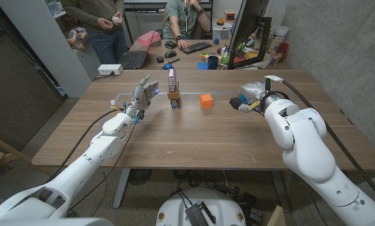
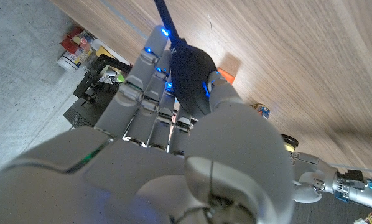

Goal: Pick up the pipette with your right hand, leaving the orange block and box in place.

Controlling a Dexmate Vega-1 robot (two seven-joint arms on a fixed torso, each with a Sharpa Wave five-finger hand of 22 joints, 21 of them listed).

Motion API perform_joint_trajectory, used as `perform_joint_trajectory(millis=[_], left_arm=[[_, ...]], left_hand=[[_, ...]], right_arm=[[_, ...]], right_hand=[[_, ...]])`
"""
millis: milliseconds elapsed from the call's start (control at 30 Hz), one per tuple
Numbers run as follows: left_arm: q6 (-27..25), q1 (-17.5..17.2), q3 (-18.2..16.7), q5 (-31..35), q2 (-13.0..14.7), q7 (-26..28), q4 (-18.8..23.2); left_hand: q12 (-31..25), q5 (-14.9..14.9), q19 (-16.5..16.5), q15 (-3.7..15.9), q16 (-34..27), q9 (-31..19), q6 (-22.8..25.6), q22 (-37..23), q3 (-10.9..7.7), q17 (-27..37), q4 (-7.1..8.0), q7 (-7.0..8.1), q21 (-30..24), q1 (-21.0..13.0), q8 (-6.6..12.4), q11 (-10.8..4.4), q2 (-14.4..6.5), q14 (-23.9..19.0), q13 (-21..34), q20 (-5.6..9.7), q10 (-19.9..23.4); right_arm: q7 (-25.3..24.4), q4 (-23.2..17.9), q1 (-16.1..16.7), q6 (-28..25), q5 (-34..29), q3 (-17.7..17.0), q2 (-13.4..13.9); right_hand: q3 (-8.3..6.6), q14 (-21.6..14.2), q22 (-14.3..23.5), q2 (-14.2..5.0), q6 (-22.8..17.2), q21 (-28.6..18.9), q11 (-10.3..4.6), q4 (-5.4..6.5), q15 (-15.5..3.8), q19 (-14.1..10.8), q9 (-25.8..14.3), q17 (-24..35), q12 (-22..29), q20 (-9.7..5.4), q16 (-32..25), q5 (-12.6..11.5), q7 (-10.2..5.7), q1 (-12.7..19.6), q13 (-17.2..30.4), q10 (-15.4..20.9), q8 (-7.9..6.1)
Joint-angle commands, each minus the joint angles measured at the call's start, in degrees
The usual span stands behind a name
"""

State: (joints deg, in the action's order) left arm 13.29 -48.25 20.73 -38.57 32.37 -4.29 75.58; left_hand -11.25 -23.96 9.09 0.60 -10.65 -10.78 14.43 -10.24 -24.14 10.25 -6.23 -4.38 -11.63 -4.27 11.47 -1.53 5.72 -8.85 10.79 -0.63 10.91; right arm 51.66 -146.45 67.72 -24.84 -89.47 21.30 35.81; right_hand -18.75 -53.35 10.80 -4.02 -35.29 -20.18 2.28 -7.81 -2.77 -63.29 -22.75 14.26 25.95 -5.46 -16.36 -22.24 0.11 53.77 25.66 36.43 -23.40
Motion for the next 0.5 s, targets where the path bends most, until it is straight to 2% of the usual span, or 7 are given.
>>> perform_joint_trajectory(millis=[33, 100, 500], left_arm=[[-0.36, -0.58, -0.55, -0.12, 0.42, 1.0, 1.2], [-0.47, -0.64, -0.61, -0.07, 0.52, 1.21, 1.44], [-0.1, -0.55, -0.65, -0.28, 0.28, 0.87, 1.07]], left_hand=[[-0.28, -0.38, -0.03, -0.2, -0.35, -0.3, 0.42, -0.22, 0.16, 0.33, -0.08, -0.26, 0.09, 0.11, 0.26, 0.05, -0.33, -0.05, 0.26, -0.5, -0.17], [-0.29, -0.38, -0.04, -0.2, -0.35, -0.3, 0.43, -0.22, 0.18, 0.33, -0.09, -0.25, 0.09, 0.11, 0.27, 0.13, -0.33, -0.05, 0.26, -0.5, -0.16], [-0.31, -0.38, -0.09, -0.22, -0.34, -0.3, 0.49, -0.22, 0.26, 0.33, -0.11, -0.36, 0.1, 0.07, 0.28, 0.09, -0.36, -0.02, 0.26, -0.55, -0.14]], right_arm=[[6.97, -3.25, -2.64, 3.82, -1.36, -2.1, -3.15], [8.29, -3.43, -3.07, 4.24, -1.61, -2.25, -3.85], [8.3, -2.97, -2.6, 6.2, -2.19, -2.87, -5.61]], right_hand=[[-0.27, -0.65, 0.24, -0.26, -0.52, -0.41, 0.34, 0.2, -0.07, -0.32, -0.36, 0.29, 0.23, -0.52, -0.45, 0.31, 0.28, -0.19, 0.31, 0.58, -0.43], [-0.24, -0.64, 0.24, -0.17, -0.5, -0.43, 0.32, 0.22, -0.09, -0.33, -0.43, 0.3, 0.21, -0.56, -0.41, 0.4, 0.36, -0.3, 0.39, 0.55, -0.43], [-0.41, -0.55, 0.25, -0.27, -0.46, -0.51, 0.42, 0.27, 0.2, -0.3, -0.83, 0.46, 0.1, -0.66, -0.25, 0.81, 0.44, -0.55, 0.83, 0.41, -0.49]])
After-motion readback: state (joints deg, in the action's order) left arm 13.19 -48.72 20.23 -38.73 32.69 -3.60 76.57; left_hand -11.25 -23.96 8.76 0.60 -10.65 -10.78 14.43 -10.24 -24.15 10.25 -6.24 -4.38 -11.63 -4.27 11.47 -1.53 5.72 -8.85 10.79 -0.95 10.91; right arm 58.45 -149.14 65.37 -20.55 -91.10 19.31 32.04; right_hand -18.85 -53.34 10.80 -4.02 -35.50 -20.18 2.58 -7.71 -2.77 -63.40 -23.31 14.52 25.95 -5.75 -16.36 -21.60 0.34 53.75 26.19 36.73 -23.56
